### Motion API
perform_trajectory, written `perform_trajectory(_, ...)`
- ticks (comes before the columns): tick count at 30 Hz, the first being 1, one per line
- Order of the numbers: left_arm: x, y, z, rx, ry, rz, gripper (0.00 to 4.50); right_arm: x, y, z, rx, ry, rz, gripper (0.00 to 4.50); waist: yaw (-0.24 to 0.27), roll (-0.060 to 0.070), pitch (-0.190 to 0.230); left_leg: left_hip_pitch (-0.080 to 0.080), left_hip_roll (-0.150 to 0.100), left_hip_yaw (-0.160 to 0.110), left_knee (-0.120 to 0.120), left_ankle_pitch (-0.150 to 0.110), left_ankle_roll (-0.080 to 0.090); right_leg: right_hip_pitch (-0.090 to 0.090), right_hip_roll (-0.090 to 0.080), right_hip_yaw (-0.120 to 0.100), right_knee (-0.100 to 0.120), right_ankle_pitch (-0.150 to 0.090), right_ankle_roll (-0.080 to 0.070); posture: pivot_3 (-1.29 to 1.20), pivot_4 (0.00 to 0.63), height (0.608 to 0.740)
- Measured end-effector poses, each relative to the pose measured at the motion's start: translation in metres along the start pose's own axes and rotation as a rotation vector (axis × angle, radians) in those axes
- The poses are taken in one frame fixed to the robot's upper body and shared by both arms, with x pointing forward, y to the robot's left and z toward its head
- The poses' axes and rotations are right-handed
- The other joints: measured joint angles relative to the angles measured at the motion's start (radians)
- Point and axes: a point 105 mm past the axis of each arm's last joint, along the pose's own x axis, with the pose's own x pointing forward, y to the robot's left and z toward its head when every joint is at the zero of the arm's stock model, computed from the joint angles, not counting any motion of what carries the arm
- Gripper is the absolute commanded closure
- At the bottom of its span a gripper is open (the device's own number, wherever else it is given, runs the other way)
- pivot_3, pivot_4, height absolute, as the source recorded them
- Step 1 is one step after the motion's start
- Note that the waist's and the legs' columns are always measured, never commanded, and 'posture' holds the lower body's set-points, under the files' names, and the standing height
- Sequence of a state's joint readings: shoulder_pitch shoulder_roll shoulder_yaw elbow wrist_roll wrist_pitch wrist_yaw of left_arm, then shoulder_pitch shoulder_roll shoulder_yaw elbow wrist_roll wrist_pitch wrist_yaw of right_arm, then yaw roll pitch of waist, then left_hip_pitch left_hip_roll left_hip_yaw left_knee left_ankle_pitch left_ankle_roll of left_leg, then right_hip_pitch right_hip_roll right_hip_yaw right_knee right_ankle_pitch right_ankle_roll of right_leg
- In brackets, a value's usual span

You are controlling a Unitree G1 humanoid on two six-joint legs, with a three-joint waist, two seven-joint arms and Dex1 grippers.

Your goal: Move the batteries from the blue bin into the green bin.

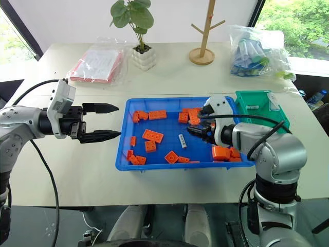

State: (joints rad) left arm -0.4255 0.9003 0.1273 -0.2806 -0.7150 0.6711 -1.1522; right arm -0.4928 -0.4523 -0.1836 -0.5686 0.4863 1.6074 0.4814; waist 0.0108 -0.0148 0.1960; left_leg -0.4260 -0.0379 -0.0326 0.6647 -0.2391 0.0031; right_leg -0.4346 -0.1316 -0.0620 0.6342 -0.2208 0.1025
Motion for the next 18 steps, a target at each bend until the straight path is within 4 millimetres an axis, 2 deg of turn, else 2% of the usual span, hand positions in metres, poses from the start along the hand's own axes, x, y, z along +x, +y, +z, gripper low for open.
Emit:
perform_trajectory(5,0.0,0.0,0.0,0.005,0.003,-0.002,0.0,0.015,0.016,-0.016,-0.016,0.074,0.05,1.61,-0.007,0.0,0.0,0.0,0.001,0.0,0.0,0.0,0.0,0.0,0.001,0.0,0.0,0.0,0.0,0.0,0.15,0.692)
perform_trajectory(15,0.0,0.001,0.002,0.012,0.002,-0.004,0.0,0.043,0.016,-0.019,-0.038,0.097,0.065,1.61,-0.007,0.0,0.0,0.0,0.001,0.0,0.0,0.0,0.0,0.0,0.001,0.0,0.0,0.0,0.0,0.0,0.15,0.692)
perform_trajectory(18,0.0,0.001,0.002,0.012,0.002,-0.003,0.0,0.048,0.018,-0.019,-0.074,0.088,0.063,2.49,-0.007,0.0,0.0,0.0,0.001,0.0,0.0,0.0,0.0,0.0,0.001,0.0,0.0,0.0,0.0,0.0,0.15,0.692)
